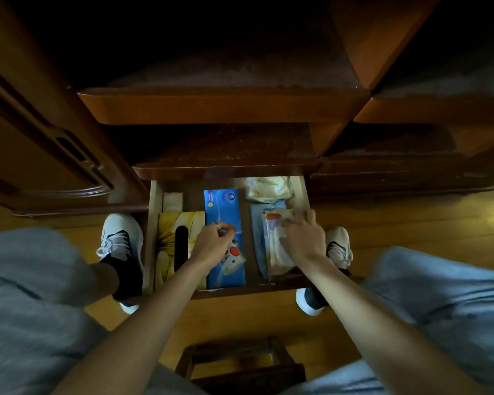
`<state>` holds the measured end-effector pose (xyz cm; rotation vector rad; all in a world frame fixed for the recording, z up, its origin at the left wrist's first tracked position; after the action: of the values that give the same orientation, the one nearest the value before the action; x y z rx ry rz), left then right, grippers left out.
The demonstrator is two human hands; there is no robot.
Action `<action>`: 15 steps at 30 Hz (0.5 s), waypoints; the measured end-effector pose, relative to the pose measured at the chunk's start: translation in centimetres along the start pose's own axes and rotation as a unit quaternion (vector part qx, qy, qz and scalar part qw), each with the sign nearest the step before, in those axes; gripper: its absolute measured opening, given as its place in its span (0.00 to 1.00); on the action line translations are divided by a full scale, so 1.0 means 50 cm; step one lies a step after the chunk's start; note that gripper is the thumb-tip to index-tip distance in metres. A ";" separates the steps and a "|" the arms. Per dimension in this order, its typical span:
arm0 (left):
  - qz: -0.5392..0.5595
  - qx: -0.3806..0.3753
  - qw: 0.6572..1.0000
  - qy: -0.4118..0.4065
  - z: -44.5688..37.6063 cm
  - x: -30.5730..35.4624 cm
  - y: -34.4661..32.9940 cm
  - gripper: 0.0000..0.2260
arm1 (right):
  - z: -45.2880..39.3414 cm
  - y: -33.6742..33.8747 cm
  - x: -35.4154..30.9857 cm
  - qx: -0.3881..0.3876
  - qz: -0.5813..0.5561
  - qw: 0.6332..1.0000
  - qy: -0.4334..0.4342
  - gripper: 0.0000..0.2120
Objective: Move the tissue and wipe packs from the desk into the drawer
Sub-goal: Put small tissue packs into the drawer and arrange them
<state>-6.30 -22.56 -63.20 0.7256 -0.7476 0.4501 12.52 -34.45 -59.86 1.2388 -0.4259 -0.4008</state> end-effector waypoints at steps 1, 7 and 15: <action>0.002 -0.002 1.000 0.004 0.004 -0.002 -0.002 0.08 | -0.009 -0.004 -0.009 -0.009 -0.012 1.000 0.019 0.19; 0.026 0.018 0.999 0.005 0.023 -0.001 0.018 0.02 | -0.110 -0.020 -0.025 -0.139 -0.043 0.989 0.035 0.38; 0.029 0.032 0.999 0.025 0.034 0.003 0.032 0.08 | -0.111 -0.099 -0.018 -0.195 -0.052 0.979 0.002 0.34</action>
<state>-7.90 -22.71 -61.53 0.7502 -0.7117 0.5456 14.31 -30.84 -66.20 0.8814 -0.2628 -0.5421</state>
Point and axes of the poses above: each hand's wrist, its own z-axis away from the middle knuckle, its own y-axis out of the back of the hand, x = y × z, the point moved 2 cm from there along -z, towards the middle knuckle, and after that the axes turned 3 degrees about -z, right-handed, at the moved point
